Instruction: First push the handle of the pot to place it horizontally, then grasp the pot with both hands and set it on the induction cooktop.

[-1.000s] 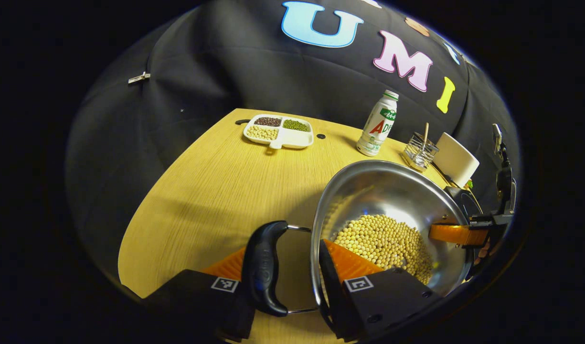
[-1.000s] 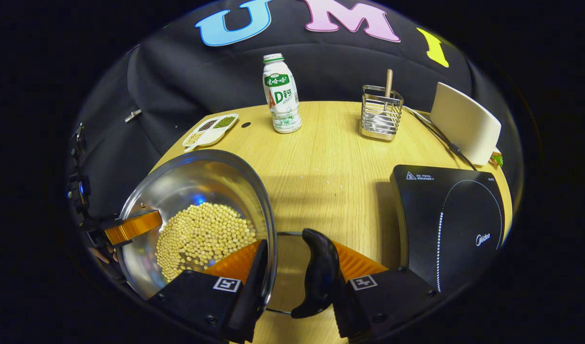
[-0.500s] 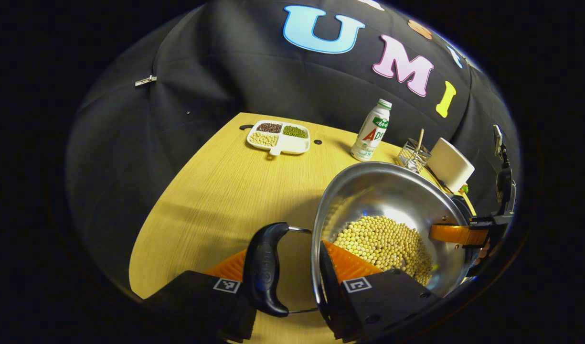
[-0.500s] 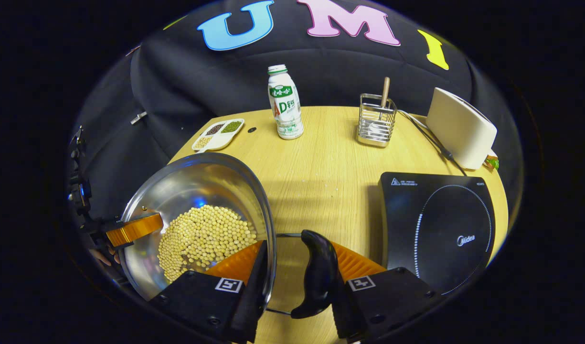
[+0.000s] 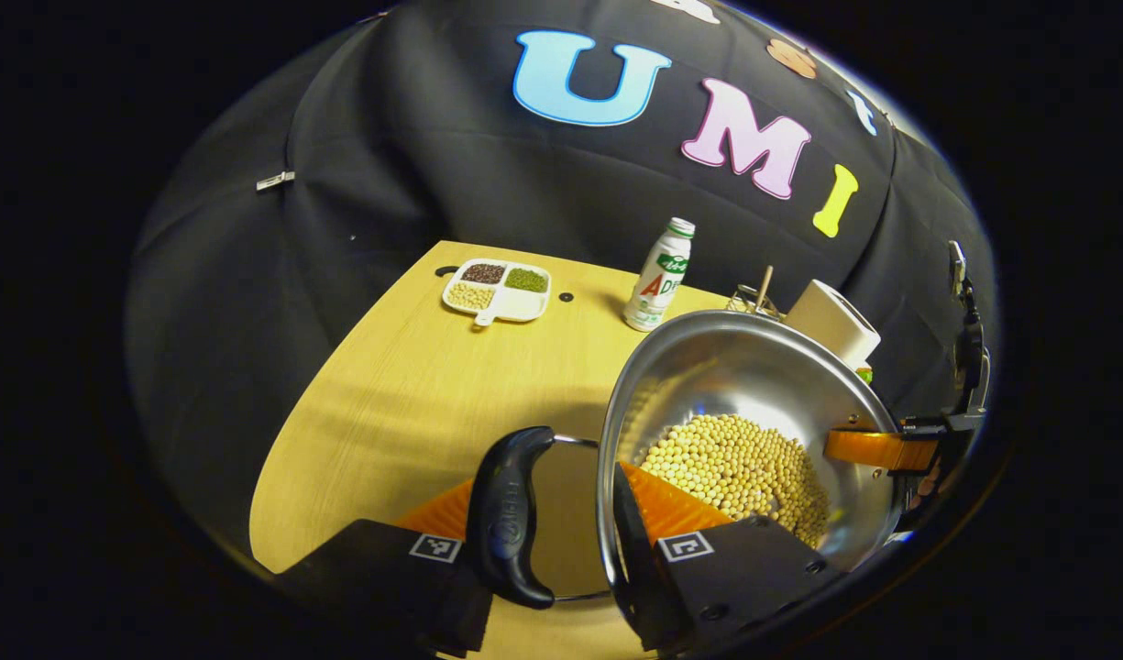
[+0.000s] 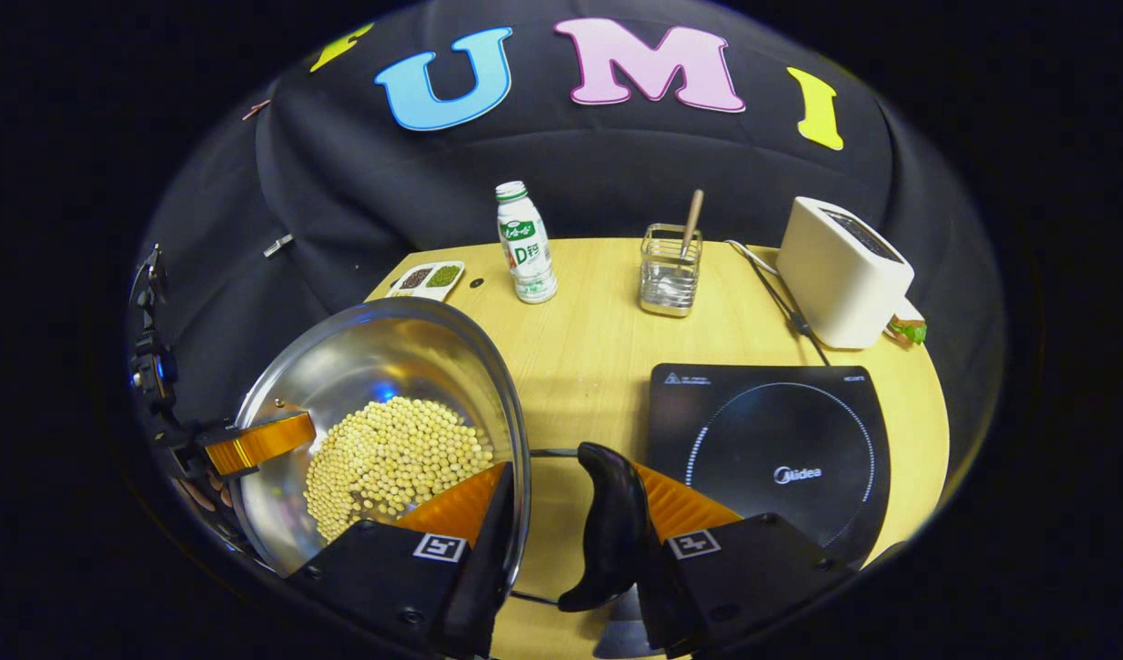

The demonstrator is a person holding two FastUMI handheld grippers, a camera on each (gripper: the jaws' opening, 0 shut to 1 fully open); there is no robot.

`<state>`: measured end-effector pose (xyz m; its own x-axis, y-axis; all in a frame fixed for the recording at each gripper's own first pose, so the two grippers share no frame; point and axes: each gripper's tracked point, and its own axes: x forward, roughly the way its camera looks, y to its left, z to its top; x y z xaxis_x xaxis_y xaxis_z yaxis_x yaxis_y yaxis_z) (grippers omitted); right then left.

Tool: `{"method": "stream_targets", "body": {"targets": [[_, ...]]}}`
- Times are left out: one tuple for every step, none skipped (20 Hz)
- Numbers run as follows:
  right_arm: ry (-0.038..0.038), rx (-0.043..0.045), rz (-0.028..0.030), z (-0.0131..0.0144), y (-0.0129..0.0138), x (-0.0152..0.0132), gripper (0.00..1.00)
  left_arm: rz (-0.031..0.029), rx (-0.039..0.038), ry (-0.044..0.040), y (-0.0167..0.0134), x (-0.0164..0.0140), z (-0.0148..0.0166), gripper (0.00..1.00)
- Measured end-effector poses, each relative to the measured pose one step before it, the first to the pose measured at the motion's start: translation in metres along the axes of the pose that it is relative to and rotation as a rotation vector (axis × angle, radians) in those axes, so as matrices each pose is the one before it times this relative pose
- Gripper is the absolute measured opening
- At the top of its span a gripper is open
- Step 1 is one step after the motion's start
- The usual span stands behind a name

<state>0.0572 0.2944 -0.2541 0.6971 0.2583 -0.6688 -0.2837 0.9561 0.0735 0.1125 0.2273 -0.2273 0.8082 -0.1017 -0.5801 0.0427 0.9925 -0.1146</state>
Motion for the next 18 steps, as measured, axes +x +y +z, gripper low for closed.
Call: {"method": "stream_targets", "body": {"targets": [[-0.00504, -0.00106, -0.00068, 0.00368, -0.00836, -0.00521, 0.65, -0.00285, -0.00298, 0.00110, -0.01022, -0.00157, 0.00071, 0.64], [-0.00654, -0.00004, 0.00022, 0.00349, -0.00794, -0.00484, 0.60, -0.00207, -0.00216, -0.00017, -0.00917, -0.00143, 0.00086, 0.64], [-0.00474, 0.00202, -0.00074, 0.00243, -0.00713, -0.00397, 0.60, -0.00013, 0.00285, -0.00197, -0.00883, -0.00110, 0.00202, 0.63], [-0.00404, 0.00205, 0.00092, 0.00311, -0.00819, -0.00331, 0.60, 0.00090, 0.00410, -0.00482, -0.00930, -0.00144, 0.00208, 0.63], [-0.00327, 0.00354, 0.00162, 0.00220, -0.00798, -0.00328, 0.65, -0.00087, 0.00247, -0.00349, -0.00999, 0.00143, 0.00257, 0.63], [-0.00354, 0.00380, -0.00020, 0.00297, -0.00874, -0.00322, 0.64, -0.00179, 0.00247, -0.00041, -0.00974, -0.00041, 0.00248, 0.63], [-0.00650, 0.00182, -0.00158, 0.00383, -0.00979, -0.00267, 0.64, -0.00259, 0.00353, -0.00123, -0.01009, 0.00044, 0.00088, 0.64], [-0.00422, 0.00256, -0.00233, 0.00301, -0.00987, -0.00287, 0.64, -0.00292, 0.00293, -0.00093, -0.01062, 0.00096, 0.00216, 0.64], [-0.00257, 0.00504, -0.00175, 0.00171, -0.01014, -0.00309, 0.64, -0.00316, 0.00240, -0.00041, -0.01065, 0.00288, 0.00092, 0.64], [-0.00175, 0.00318, -0.00154, 0.00182, -0.01064, -0.00239, 0.64, -0.00327, 0.00187, -0.00037, -0.01072, 0.00214, 0.00156, 0.63], [-0.00232, 0.00414, -0.00316, 0.00190, -0.01113, -0.00172, 0.60, -0.00398, 0.00399, -0.00074, -0.01100, 0.00343, 0.00086, 0.64], [-0.00190, 0.00442, -0.00419, 0.00158, -0.01103, -0.00164, 0.64, -0.00434, 0.00263, 0.00038, -0.01113, 0.00235, 0.00073, 0.63], [0.00002, 0.00716, -0.00553, 0.00154, -0.01338, -0.00257, 0.64, -0.00482, 0.00233, 0.00274, -0.01171, 0.00465, -0.00065, 0.63], [-0.00100, 0.00744, -0.00499, 0.00149, -0.01141, -0.00171, 0.64, -0.00488, 0.00397, 0.00148, -0.01080, 0.00375, -0.00007, 0.63], [-0.00111, 0.00608, -0.00442, 0.00090, -0.01117, -0.00090, 0.64, -0.00407, 0.00397, 0.00056, -0.01030, 0.00329, 0.00060, 0.63], [-0.00024, 0.00647, -0.00379, 0.00082, -0.01066, -0.00080, 0.64, -0.00350, 0.00493, 0.00150, -0.01031, 0.00400, 0.00023, 0.63], [-0.00045, 0.00640, -0.00388, 0.00084, -0.01123, -0.00126, 0.64, -0.00419, 0.00319, -0.00015, -0.00999, 0.00425, 0.00057, 0.62], [-0.00064, 0.00502, -0.00385, 0.00145, -0.01038, -0.00059, 0.64, -0.00437, 0.00405, 0.00104, -0.00957, 0.00399, 0.00086, 0.63]]}}
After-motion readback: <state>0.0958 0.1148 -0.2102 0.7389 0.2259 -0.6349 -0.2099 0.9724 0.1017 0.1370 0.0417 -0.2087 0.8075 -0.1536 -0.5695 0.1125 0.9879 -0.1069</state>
